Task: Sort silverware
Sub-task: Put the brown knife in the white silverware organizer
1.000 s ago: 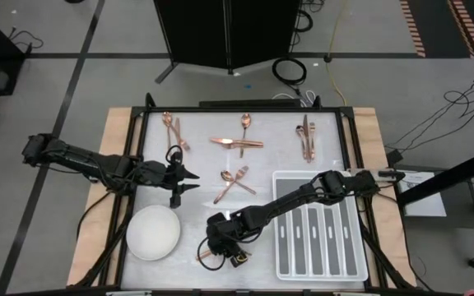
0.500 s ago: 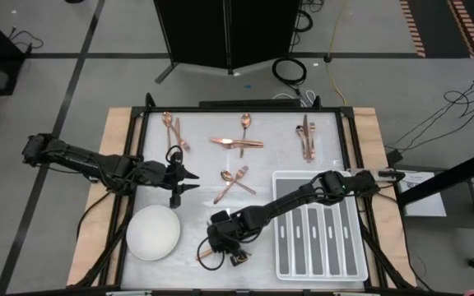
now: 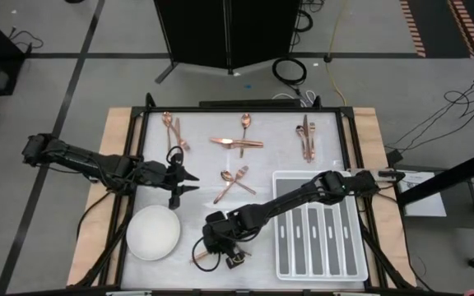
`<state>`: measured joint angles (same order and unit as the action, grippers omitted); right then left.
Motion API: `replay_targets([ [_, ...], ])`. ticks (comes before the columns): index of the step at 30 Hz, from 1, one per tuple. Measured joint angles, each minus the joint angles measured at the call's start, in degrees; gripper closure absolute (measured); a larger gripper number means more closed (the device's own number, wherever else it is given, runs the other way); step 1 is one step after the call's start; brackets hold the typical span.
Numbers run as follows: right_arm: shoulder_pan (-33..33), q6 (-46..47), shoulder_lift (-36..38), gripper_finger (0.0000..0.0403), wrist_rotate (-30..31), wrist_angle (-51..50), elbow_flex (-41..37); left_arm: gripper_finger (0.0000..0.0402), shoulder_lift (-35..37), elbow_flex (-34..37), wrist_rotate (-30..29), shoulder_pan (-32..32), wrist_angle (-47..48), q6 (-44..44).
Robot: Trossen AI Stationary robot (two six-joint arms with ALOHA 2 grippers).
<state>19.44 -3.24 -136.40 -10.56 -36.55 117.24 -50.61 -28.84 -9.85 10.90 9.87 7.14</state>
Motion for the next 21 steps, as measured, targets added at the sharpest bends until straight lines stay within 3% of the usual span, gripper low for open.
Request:
replay_targets([
  [8,0.1,-8.4,0.3,0.0389,-3.2,-23.8,10.0,0.0272,0.0,0.0,3.9,0.0,0.2,0.8],
  [16,1.0,-11.6,1.8,0.0391,-2.8,-44.0,10.1,0.0272,0.0,0.0,3.0,0.0,-0.1,1.6],
  [21,2.2,-14.7,6.2,0.0391,-2.8,-49.1,10.1,0.0272,-0.7,0.3,2.0,0.0,-2.6,2.7],
])
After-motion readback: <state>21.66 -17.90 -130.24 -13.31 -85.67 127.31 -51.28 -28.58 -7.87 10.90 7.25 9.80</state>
